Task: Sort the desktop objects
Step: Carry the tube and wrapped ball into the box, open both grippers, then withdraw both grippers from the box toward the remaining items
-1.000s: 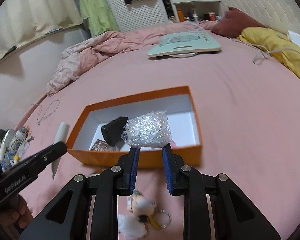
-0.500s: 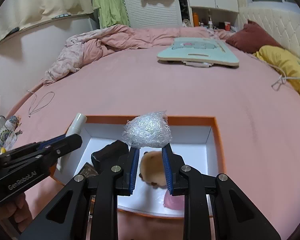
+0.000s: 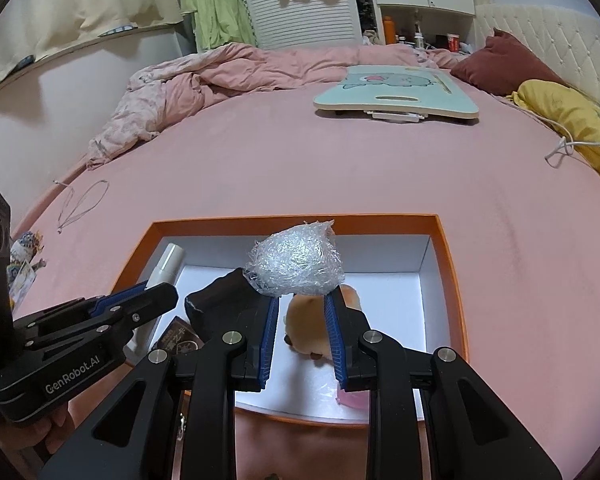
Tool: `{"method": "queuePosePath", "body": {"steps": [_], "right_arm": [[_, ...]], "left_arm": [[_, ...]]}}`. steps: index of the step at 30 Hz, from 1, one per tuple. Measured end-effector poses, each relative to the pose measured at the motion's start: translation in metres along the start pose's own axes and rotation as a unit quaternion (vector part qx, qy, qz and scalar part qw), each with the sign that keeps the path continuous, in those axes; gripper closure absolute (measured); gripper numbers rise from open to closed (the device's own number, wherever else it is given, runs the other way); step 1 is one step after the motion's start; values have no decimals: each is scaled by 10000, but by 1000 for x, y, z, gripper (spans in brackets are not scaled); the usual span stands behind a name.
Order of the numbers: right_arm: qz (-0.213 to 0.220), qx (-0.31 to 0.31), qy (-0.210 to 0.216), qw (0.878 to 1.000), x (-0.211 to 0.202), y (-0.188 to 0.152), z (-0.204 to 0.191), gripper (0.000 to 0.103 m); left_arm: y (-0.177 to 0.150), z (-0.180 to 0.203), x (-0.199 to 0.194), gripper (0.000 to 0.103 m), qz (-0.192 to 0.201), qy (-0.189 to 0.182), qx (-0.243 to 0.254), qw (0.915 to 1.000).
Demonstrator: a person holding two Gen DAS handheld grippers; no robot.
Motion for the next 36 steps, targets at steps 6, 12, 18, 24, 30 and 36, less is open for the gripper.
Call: {"method": "queuePosePath", "body": {"steps": [6, 12, 18, 24, 30, 36], "right_arm": [[120, 167, 66, 9998, -4, 2, 3, 67], [367, 288, 141, 9988, -14, 5, 4, 39], [540, 463, 41, 9975, -22, 8, 11, 39], [665, 512, -47, 9965, -34, 6, 13, 39], [726, 611, -29, 9955, -59, -4, 18, 39], [682, 854, -57, 9940, -82, -28, 25, 39]], "left_arm": [[0, -1, -3, 63, 86, -21, -54, 9999], [0, 6, -9, 37, 247, -105, -14, 9996], [2, 4, -20, 18, 466, -231, -232, 9984], [-6, 2, -38, 17, 614, -306, -380, 9969], [-25, -2, -56, 17, 535, -245, -463, 9972], [-53, -1, -70, 17, 381, -307, -615, 9969]]}}
Point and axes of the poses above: each gripper's, at about its wrist camera, not at the fingertips, and x roughly the way its jaws point, z to its right, y to its top, the point moved 4 cm from there along x, roughly the way its jaws point, and after that the axes turned 7 degrees about -z, right-handed, at the moved point
